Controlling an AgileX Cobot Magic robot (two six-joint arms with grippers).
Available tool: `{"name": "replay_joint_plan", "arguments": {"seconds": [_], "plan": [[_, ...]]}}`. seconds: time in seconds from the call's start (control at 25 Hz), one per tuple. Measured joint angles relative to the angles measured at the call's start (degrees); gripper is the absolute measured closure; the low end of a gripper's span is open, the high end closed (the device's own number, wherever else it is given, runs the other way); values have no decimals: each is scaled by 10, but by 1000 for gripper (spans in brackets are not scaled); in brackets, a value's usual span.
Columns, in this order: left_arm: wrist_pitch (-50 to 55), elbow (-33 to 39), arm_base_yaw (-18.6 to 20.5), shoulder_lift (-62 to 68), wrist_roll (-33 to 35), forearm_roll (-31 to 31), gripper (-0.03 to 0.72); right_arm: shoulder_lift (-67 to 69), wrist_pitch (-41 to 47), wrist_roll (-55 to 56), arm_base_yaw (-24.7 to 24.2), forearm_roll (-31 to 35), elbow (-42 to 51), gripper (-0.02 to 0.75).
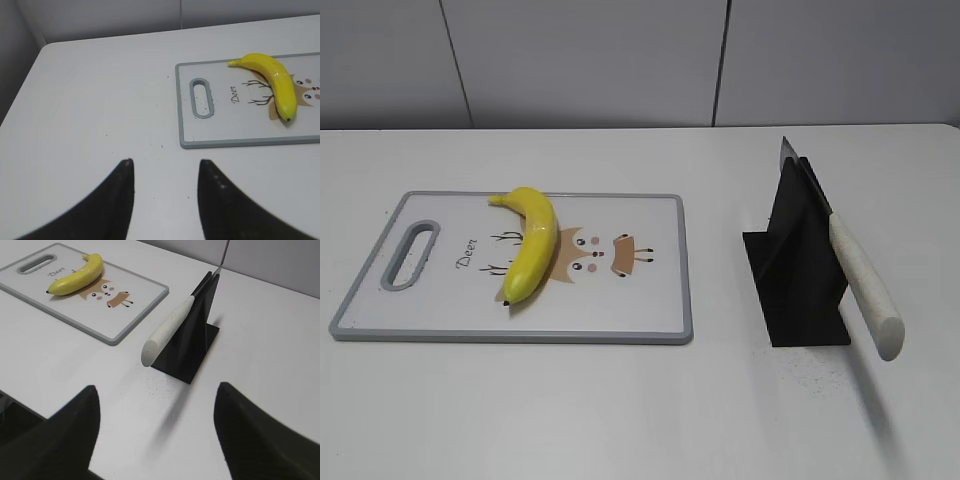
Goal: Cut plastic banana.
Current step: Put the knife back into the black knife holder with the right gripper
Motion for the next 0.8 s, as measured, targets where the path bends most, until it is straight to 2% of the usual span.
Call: {"name": "replay_joint_plan", "arguments": {"seconds": [0.6, 0.8], "plan": [[0, 0, 0, 0, 0, 0, 369, -1, -3, 0, 0, -7, 27, 181], [-1, 0, 0, 0, 0, 0, 420, -1, -3, 0, -1, -7, 27, 181]]}}
